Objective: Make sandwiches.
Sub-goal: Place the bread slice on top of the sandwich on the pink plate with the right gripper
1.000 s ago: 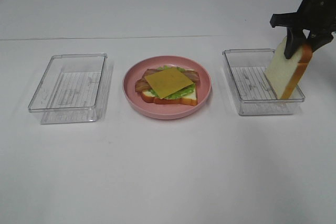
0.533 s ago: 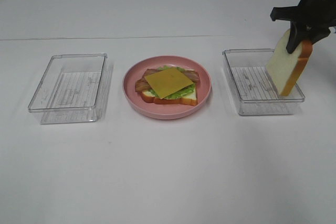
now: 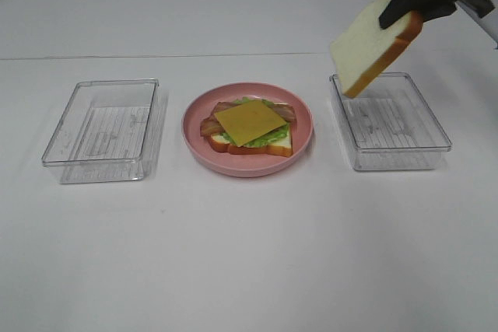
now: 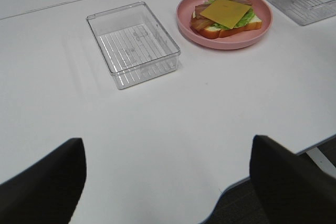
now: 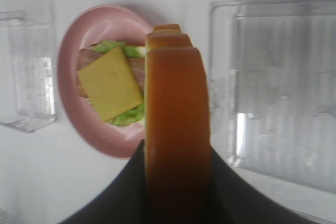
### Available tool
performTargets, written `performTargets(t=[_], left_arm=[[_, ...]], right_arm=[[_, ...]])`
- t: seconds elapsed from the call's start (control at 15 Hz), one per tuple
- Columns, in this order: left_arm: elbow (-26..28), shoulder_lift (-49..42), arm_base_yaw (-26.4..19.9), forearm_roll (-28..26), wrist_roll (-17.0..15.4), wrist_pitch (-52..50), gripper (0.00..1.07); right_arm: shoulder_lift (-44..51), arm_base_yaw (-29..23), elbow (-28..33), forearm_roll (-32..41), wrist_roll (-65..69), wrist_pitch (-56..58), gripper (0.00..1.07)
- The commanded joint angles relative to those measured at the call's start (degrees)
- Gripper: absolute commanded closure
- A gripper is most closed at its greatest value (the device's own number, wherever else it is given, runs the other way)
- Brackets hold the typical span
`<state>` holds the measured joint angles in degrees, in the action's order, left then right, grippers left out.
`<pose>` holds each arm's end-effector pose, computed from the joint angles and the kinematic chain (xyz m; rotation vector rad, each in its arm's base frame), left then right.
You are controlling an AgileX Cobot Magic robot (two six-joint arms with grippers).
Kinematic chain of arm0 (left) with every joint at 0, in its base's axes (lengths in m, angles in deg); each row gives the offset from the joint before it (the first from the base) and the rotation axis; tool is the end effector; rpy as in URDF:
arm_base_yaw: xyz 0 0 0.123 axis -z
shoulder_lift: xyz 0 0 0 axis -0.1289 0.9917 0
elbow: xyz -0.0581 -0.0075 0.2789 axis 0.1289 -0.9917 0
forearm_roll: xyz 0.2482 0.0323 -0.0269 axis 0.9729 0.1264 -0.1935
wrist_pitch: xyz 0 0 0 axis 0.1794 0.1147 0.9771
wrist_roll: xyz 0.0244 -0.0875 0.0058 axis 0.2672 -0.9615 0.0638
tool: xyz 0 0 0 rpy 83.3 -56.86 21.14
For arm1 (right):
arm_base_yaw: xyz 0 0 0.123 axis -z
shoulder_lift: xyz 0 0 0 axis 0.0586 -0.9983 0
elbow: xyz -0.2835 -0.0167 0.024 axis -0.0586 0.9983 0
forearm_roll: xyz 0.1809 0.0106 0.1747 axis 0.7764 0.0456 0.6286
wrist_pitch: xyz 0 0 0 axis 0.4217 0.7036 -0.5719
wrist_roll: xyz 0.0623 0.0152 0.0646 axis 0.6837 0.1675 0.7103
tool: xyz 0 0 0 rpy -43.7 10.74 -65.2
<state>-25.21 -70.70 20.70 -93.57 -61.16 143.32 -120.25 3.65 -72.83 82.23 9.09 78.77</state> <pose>-0.0094 -0.0101 0.2800 0.3758 1.9927 -0.2450 0.4375 0.0463 0.2673 -0.0404 2.7570 0.8051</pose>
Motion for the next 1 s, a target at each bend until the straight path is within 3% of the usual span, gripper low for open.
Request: performTargets(t=[0.07, 0.2, 0.4, 0.73, 1.0], left_arm=[[-0.29, -1.20, 0.06, -0.06, -0.23, -0.52, 0.26], [-0.29, -1.20, 0.06, -0.06, -0.23, -0.52, 0.26], [-0.29, -1.20, 0.06, -0.06, -0.23, -0.52, 0.26], [-0.29, -1.20, 0.06, -0.06, -0.23, -0.52, 0.26], [-0.29, -1.20, 0.06, -0.06, -0.23, -0.52, 0.26]], right_arm=[[0.23, -2.01, 5.44, 9.45, -5.67, -1.66, 1.07], [0.23, -7.10, 11.23, 15.87, -8.31, -8.14, 1.07], [-1.43, -11.57, 14.04, 18.96, -8.25, -15.07, 1.07], [-8.65, -12.66, 14.04, 32.14, -9.05, -16.33, 1.07], [-11.57, -12.66, 14.04, 37.76, -10.49, -19.19, 1.07]])
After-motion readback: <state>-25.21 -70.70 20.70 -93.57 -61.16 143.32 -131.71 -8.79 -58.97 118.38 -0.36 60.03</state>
